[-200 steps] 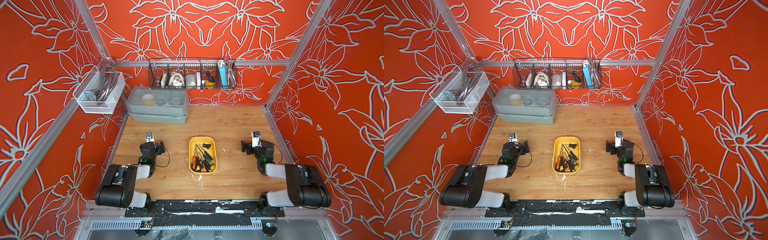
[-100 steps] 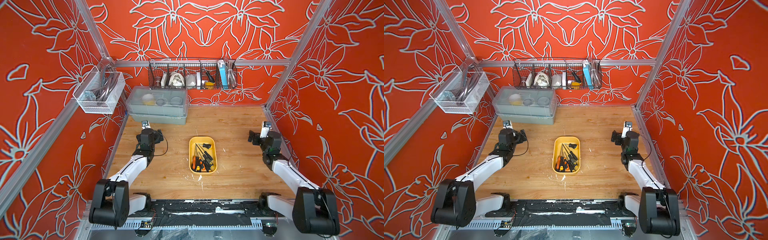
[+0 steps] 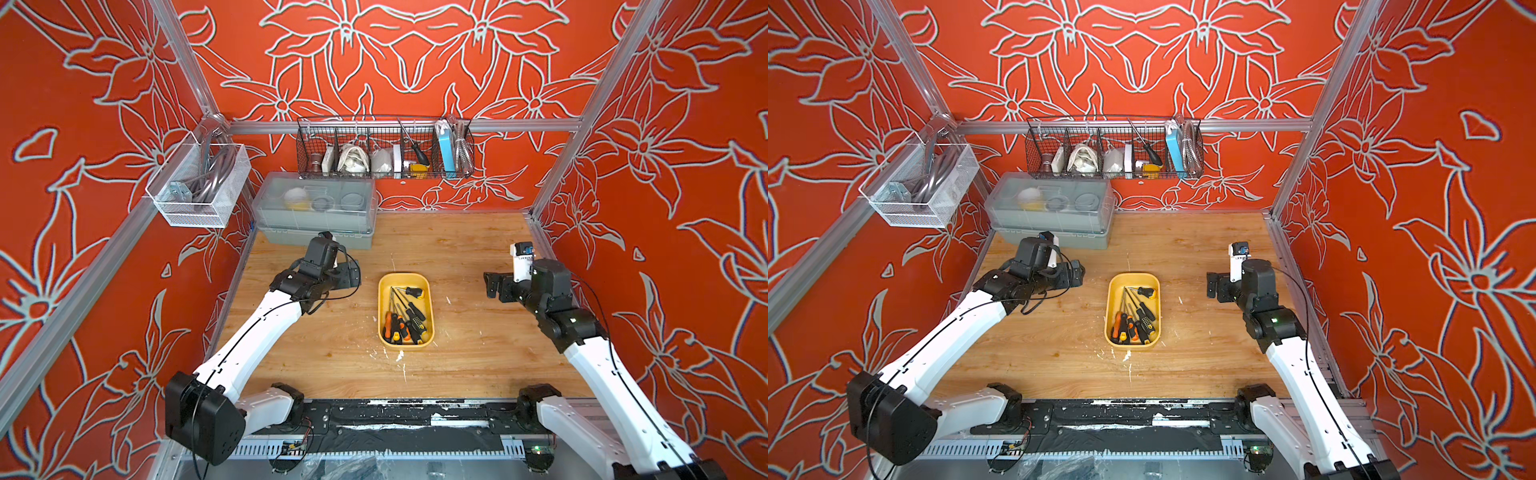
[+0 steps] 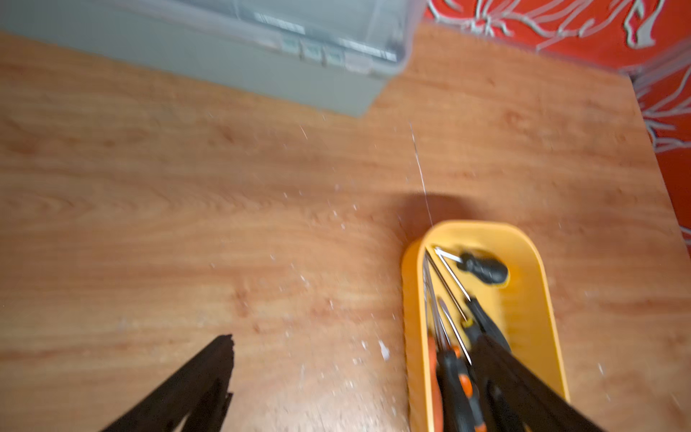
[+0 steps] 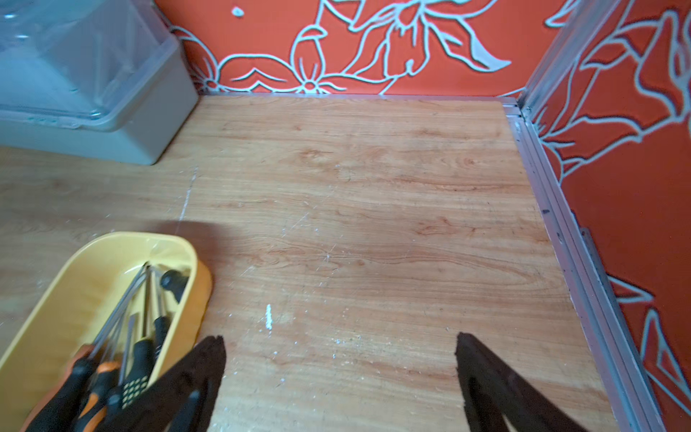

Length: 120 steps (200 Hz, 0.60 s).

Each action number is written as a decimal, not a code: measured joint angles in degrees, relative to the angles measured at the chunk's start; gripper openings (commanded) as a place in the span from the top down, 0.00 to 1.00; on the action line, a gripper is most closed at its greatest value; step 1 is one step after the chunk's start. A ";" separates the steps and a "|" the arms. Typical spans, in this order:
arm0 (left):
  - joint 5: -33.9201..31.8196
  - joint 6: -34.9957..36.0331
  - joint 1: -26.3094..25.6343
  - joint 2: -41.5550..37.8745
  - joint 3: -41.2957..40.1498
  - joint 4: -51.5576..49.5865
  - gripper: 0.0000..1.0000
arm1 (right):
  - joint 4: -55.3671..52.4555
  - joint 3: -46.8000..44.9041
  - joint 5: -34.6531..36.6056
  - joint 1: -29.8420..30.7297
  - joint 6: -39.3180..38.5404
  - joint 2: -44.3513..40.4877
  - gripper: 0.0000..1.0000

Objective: Take out the screwdriver from the storage box
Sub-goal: Pick up the storage box at the center of the board.

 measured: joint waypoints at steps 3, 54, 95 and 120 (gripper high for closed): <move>0.61 -0.42 -0.11 0.02 0.00 -0.63 0.02 | -0.57 0.35 -0.24 0.42 -0.13 0.02 0.00; 7.93 -3.50 -2.03 7.32 0.81 -4.09 0.08 | -7.61 3.85 -0.48 11.82 -3.06 6.27 0.00; 8.39 -4.94 -5.77 14.60 1.20 -3.80 0.13 | -9.60 6.93 2.45 19.54 -5.16 13.57 0.00; 6.67 -4.50 -7.41 19.85 5.16 -3.82 0.19 | -9.94 7.52 3.08 20.94 -6.03 15.58 0.00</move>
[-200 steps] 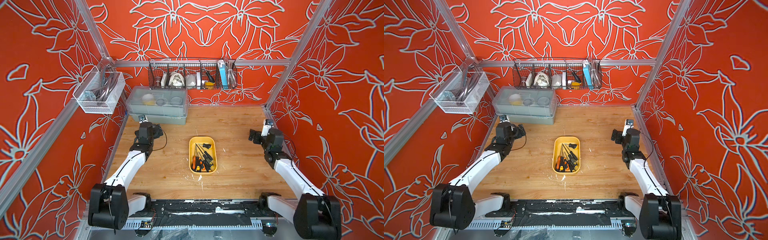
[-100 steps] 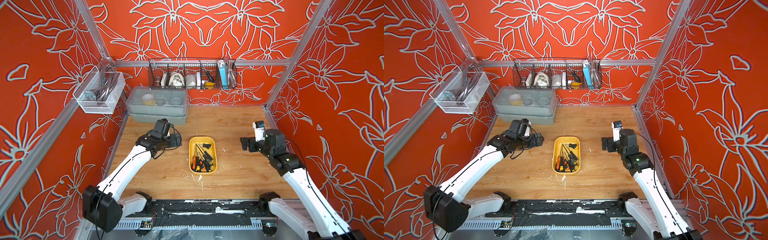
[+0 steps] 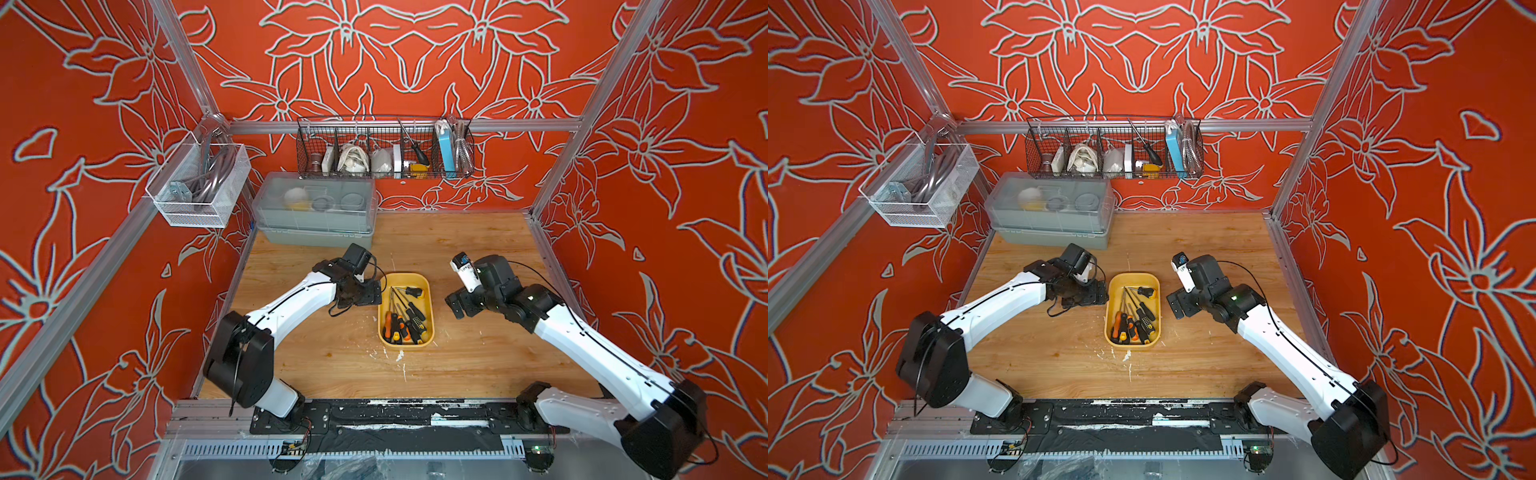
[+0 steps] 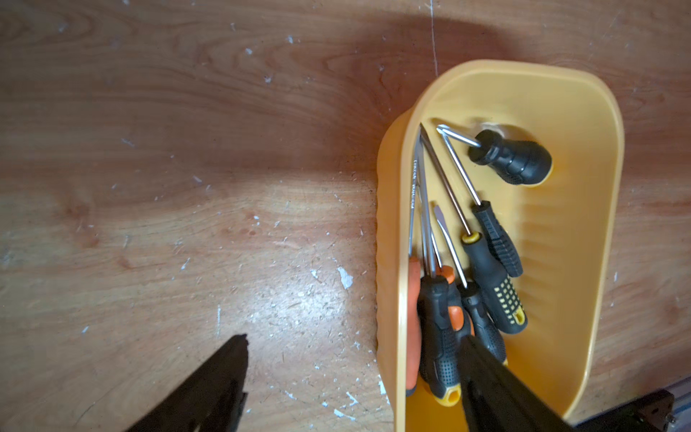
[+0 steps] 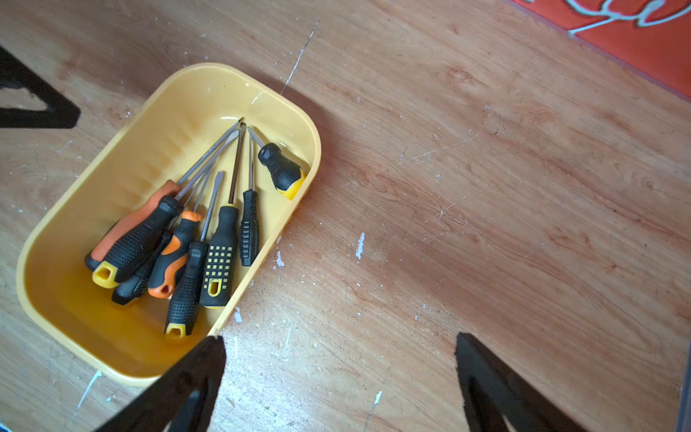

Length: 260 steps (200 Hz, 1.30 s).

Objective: Take out the screwdriver from the storage box
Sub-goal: Pick up the storage box at the center of the board.

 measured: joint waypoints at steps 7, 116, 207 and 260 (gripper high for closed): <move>-0.81 0.76 -0.37 1.81 2.08 -0.24 0.21 | -0.22 0.02 0.02 0.15 -0.11 0.17 0.00; -7.21 15.28 -1.25 21.57 22.91 -1.77 0.33 | -4.22 0.63 -1.22 1.14 -0.72 -3.67 0.00; -6.84 15.58 -1.25 21.97 20.44 -1.42 0.41 | -5.20 3.17 -1.66 2.05 -2.67 0.92 0.01; -6.23 15.78 -1.25 23.41 20.44 -1.11 0.53 | -4.90 3.28 -1.60 3.89 -3.04 3.85 0.03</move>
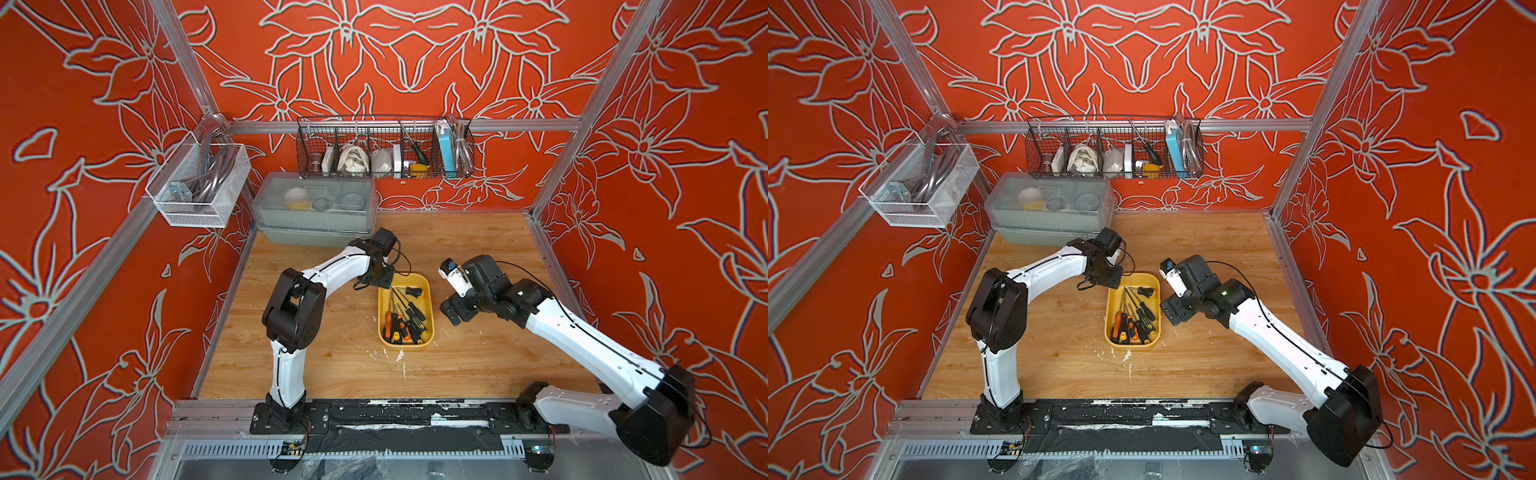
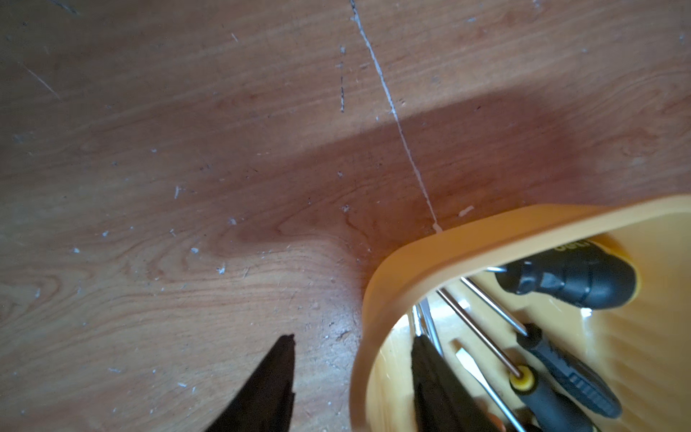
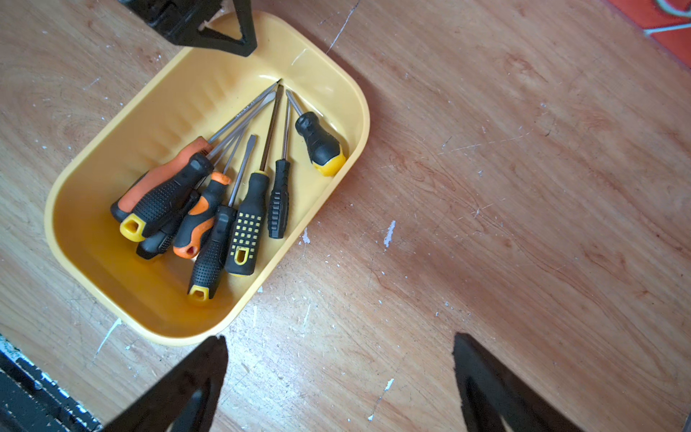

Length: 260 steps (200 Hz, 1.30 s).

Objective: Take out the screwdriver from the storage box
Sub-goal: Pick up the storage box at the center of the board.

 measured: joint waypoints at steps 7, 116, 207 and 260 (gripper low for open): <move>0.09 0.00 0.00 0.24 0.00 0.04 0.54 | 0.02 0.00 0.00 0.17 -0.04 0.24 0.03; 0.83 -0.57 0.00 1.68 -0.02 0.48 0.76 | 0.24 1.27 0.90 2.58 -1.57 1.27 0.13; 1.27 -0.68 0.00 1.20 -1.20 1.31 0.94 | 1.57 1.27 3.32 4.46 -2.58 0.96 0.05; 1.05 -1.16 0.00 -2.47 -4.26 1.42 1.00 | 2.05 1.27 3.69 5.79 -3.39 1.05 0.02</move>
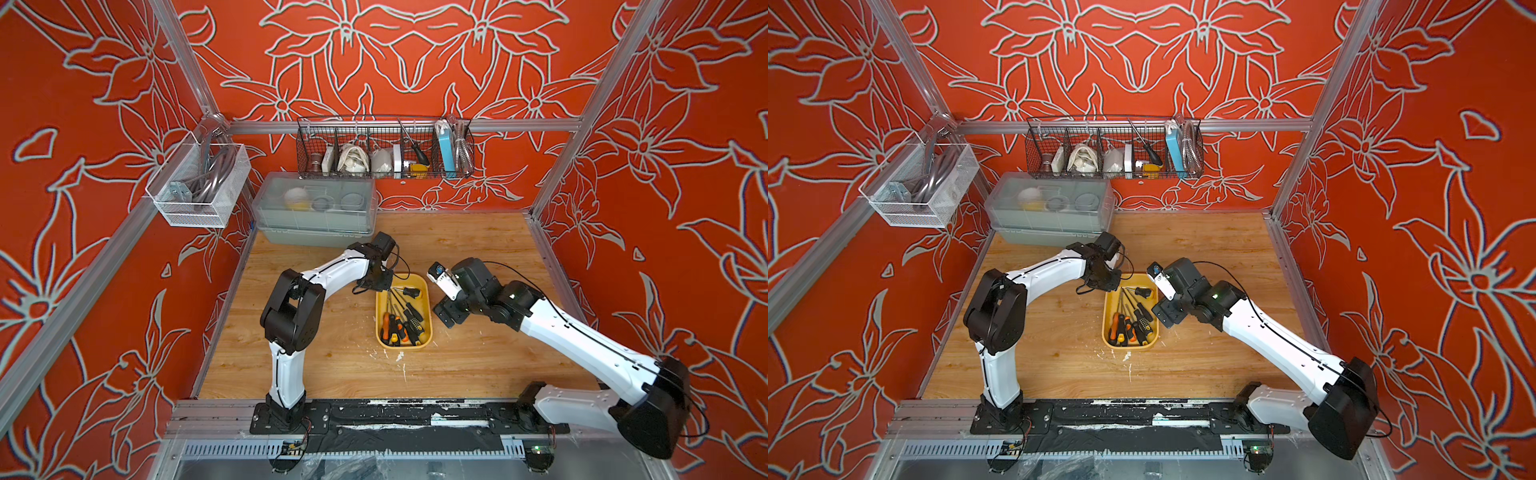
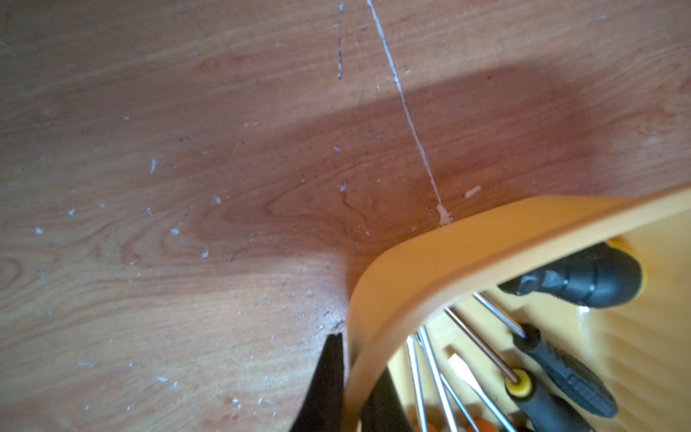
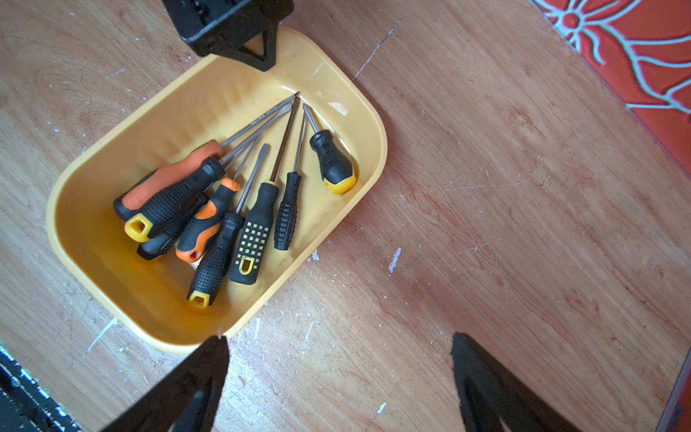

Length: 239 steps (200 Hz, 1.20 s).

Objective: Take out the screwdriver from the storage box
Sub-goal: Pick up the storage box at the center of the board.

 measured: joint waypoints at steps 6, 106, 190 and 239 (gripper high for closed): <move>-0.07 0.00 0.00 -0.63 -0.37 -0.09 1.00 | 0.13 0.00 0.00 0.22 -0.09 0.11 0.02; -2.19 0.04 -0.07 -14.82 -6.14 -1.27 1.00 | 5.03 1.95 3.48 11.50 -5.86 6.40 0.02; -0.61 -0.63 -0.07 -15.06 -9.86 -1.33 1.00 | 6.25 9.68 4.68 13.57 -11.65 19.23 0.07; -0.48 -0.85 -0.04 -15.17 -10.23 -1.25 1.00 | 5.57 15.32 5.05 13.18 -10.49 27.36 0.12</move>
